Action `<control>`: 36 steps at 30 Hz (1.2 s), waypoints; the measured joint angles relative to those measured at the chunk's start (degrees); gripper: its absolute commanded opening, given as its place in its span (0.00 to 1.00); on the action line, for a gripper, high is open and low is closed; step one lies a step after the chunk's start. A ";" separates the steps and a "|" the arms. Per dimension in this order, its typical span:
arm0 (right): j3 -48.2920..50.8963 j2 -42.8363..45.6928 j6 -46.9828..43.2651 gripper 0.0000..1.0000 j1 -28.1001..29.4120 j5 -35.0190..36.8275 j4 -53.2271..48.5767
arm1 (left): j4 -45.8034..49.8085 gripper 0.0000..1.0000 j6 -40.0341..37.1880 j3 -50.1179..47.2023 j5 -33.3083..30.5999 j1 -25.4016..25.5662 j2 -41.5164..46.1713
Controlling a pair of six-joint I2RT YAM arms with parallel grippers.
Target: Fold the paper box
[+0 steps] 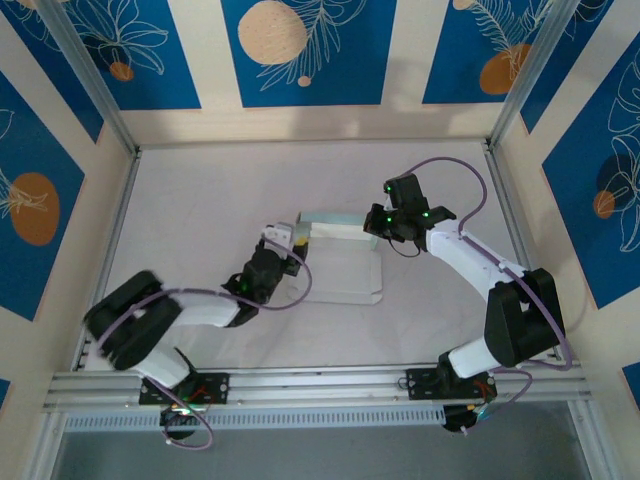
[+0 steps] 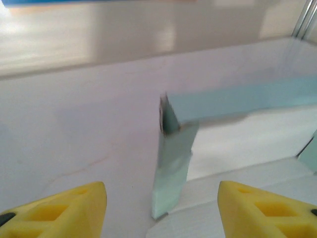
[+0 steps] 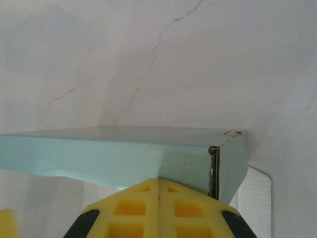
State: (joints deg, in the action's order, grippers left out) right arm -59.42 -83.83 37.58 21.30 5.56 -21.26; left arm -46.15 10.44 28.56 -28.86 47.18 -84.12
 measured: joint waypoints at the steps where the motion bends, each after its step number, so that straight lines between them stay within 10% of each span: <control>1: 0.00 0.00 -0.02 0.00 0.02 -0.02 0.00 | 4.22 0.61 0.44 1.01 -0.94 0.02 3.50; 7: 0.00 0.00 -0.04 0.00 0.22 0.00 0.24 | 21.75 0.72 4.04 10.32 -2.51 -1.81 16.15; 15: 0.00 -0.02 -0.22 0.00 0.61 0.00 0.28 | 30.64 0.64 6.99 16.17 4.57 -8.07 7.02; 36: -1.36 -1.16 -4.33 0.00 0.70 -0.42 -0.66 | 20.48 0.65 -19.47 8.70 35.15 -18.10 -3.85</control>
State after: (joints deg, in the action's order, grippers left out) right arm -60.77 -84.99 33.26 22.00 5.15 -21.91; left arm -25.67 -9.04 37.26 6.28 29.08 -87.96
